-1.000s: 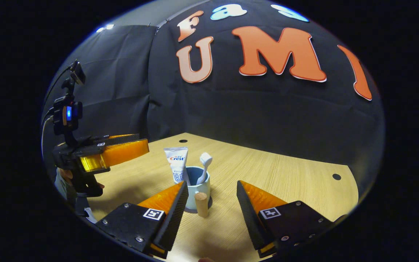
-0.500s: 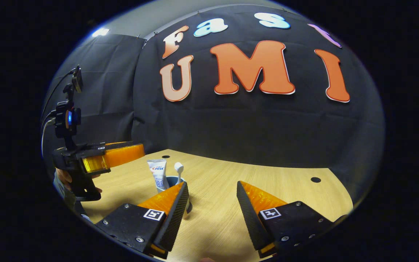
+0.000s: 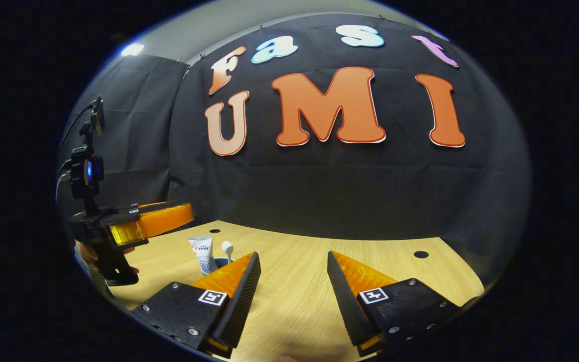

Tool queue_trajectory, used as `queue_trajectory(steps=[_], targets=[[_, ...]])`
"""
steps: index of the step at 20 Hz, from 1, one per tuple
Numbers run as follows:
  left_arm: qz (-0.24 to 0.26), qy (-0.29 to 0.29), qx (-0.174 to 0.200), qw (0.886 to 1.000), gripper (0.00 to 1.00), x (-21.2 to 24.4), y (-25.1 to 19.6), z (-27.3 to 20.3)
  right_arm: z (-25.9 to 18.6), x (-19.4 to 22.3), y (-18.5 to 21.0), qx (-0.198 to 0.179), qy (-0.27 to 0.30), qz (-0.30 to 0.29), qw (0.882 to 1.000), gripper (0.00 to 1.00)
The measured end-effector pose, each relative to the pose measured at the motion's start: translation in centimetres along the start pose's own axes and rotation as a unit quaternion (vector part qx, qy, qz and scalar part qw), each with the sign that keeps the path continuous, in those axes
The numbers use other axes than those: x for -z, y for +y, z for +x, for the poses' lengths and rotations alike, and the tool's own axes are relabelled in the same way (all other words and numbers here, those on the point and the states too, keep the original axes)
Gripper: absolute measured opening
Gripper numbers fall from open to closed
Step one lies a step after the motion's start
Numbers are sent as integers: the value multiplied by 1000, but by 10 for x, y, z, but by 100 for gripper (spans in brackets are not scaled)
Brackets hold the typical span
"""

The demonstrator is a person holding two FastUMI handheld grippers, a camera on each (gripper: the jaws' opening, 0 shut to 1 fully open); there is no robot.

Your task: Put the toothbrush and toothpaste on the desktop into the cup, then pick up the cup and place it on the coaster on the desktop.

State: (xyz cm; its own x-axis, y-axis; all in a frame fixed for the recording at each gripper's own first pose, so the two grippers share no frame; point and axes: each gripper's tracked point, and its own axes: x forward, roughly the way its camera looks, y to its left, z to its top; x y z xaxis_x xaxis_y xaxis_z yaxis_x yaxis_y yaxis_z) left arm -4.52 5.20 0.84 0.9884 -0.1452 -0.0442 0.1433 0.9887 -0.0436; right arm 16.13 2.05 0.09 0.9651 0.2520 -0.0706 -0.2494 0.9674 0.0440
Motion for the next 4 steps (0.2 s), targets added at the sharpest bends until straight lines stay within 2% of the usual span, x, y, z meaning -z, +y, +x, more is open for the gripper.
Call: queue_trajectory(steps=[4], targets=[[7, -28, 7, 1000, 99, -24, -12, 7, 2, -10, -3, 2, -7, -8, 1000, 81]])
